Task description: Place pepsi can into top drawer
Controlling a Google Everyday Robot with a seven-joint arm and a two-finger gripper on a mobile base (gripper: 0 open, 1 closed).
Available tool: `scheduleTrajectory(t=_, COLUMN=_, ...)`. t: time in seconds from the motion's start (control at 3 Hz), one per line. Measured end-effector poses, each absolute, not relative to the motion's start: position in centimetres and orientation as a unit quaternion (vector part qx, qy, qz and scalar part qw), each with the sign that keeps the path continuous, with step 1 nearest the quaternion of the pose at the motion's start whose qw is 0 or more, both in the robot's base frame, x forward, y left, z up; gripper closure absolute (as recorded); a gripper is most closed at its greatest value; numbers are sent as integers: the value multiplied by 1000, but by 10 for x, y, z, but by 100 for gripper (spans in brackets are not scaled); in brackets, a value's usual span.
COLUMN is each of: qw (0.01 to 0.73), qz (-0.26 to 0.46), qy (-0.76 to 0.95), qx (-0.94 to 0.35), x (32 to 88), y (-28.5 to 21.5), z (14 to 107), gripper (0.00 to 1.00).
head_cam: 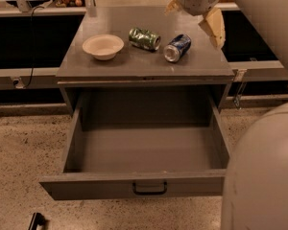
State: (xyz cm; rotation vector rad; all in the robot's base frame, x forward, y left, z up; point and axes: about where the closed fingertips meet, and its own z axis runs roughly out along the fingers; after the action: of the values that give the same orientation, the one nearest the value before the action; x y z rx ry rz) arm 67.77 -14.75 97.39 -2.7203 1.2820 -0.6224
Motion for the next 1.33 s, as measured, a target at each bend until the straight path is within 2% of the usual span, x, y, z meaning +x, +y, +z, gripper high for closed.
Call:
scheduleTrajectory(t=0.67, qw=61, qz=-202, qy=351, qx=-912, x=732, y=-187, z=941, gripper=0)
scheduleTrajectory(t=1.33, qw=46, qz=-183, qy=317, qx=-929, x=775, y=-190, z=883, gripper=0)
